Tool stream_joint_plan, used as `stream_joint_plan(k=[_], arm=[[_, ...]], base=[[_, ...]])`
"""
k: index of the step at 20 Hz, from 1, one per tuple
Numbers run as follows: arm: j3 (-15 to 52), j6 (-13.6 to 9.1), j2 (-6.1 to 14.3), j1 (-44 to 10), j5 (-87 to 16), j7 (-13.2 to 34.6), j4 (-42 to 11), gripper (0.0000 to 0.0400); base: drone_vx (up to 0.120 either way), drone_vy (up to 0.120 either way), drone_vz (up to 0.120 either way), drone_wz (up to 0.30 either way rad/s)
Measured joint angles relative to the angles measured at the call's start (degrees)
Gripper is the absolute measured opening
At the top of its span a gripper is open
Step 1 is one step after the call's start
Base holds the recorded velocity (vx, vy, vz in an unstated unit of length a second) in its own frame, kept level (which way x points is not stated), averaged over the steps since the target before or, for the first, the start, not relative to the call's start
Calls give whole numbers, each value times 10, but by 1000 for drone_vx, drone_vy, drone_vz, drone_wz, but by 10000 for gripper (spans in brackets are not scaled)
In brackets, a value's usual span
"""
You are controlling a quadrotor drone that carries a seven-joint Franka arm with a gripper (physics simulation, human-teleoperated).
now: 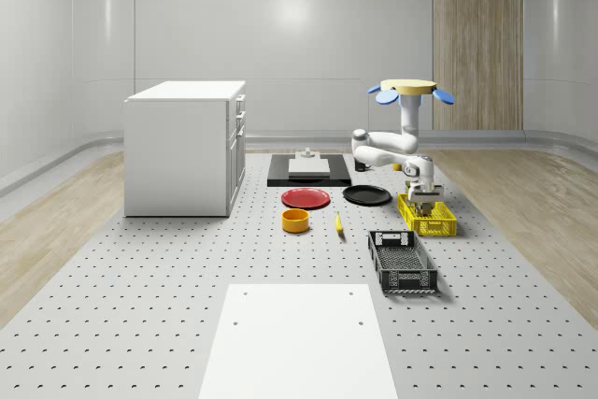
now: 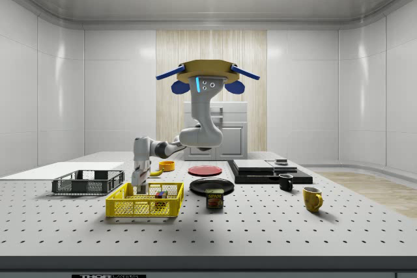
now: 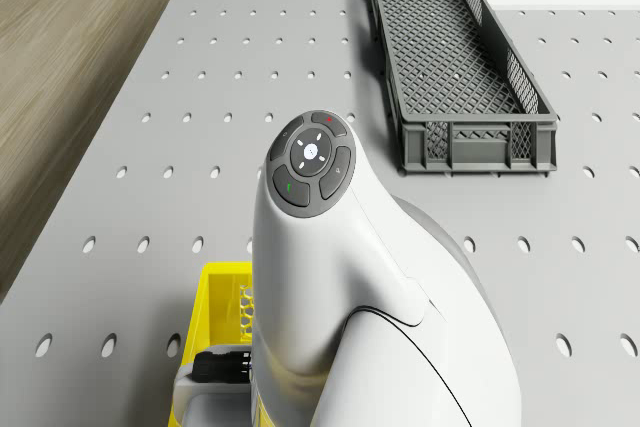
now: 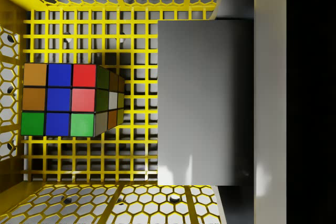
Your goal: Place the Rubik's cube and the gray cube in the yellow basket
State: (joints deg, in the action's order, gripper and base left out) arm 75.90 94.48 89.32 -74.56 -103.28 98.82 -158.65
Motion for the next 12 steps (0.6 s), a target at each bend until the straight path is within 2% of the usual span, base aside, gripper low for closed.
stream_joint_plan(k=[2, 4, 5, 12], arm=[[0, 0, 0, 0, 0, 0, 0, 250], [0, 1, 1, 0, 0, 0, 0, 250], [0, 1, 1, 0, 0, 0, 0, 250], [0, 1, 2, 0, 1, 0, 0, 250]], base=[[0, 120, -120, 0], [0, -80, -100, 0], [0, -80, 0, 0], [0, 0, 0, 0]])
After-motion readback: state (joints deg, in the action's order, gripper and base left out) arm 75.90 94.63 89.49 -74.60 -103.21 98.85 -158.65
